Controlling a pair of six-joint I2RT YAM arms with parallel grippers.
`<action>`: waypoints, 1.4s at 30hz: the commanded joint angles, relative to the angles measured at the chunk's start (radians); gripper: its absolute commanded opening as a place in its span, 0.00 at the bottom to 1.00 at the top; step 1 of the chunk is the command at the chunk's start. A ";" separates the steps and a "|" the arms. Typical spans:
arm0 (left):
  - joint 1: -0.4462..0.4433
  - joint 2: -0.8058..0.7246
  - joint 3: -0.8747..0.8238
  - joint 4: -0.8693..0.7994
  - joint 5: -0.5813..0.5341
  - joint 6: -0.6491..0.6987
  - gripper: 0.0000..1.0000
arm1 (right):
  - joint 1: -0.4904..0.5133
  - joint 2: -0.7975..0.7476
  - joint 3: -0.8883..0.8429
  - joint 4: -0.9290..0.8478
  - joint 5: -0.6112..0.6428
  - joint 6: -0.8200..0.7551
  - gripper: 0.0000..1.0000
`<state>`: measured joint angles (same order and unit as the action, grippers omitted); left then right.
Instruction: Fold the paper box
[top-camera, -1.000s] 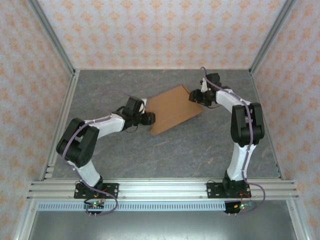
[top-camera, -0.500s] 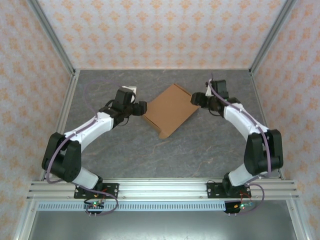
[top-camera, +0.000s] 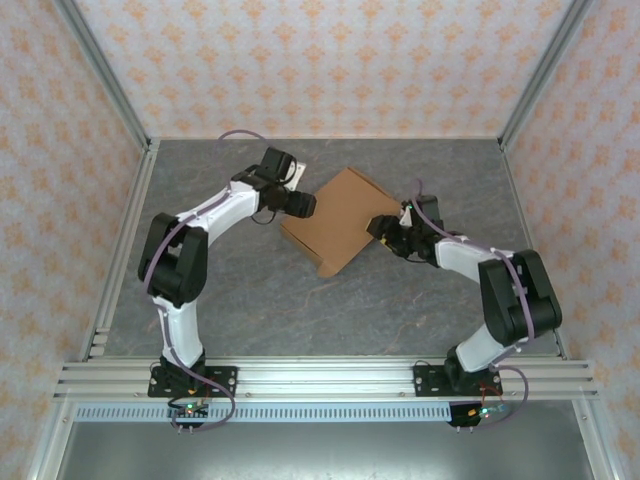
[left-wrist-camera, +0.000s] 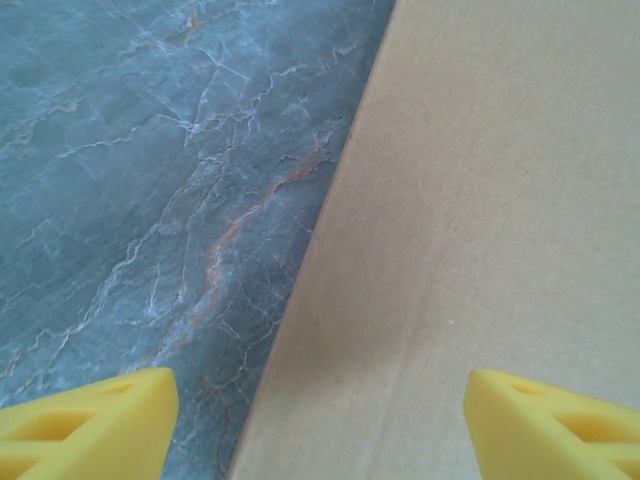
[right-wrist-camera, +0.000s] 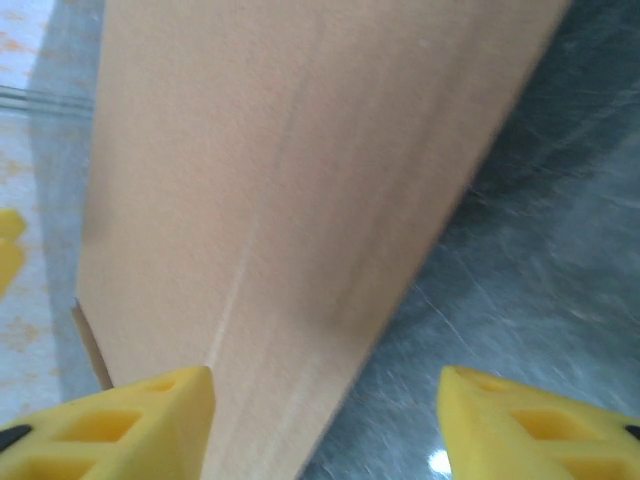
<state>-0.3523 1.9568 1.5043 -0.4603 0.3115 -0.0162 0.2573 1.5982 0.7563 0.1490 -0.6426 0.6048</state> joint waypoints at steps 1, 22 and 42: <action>0.026 0.054 0.073 -0.114 0.038 0.075 0.77 | 0.011 0.072 -0.020 0.210 -0.069 0.107 0.53; 0.094 0.190 0.077 -0.103 0.368 0.050 0.67 | 0.010 0.184 -0.068 0.510 -0.111 0.266 0.16; 0.168 0.220 -0.022 -0.032 0.472 -0.021 0.39 | 0.010 0.152 -0.031 0.486 -0.111 0.265 0.13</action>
<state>-0.1905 2.1311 1.5284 -0.4305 0.8131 -0.0216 0.2615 1.7702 0.7021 0.6079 -0.7456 0.8654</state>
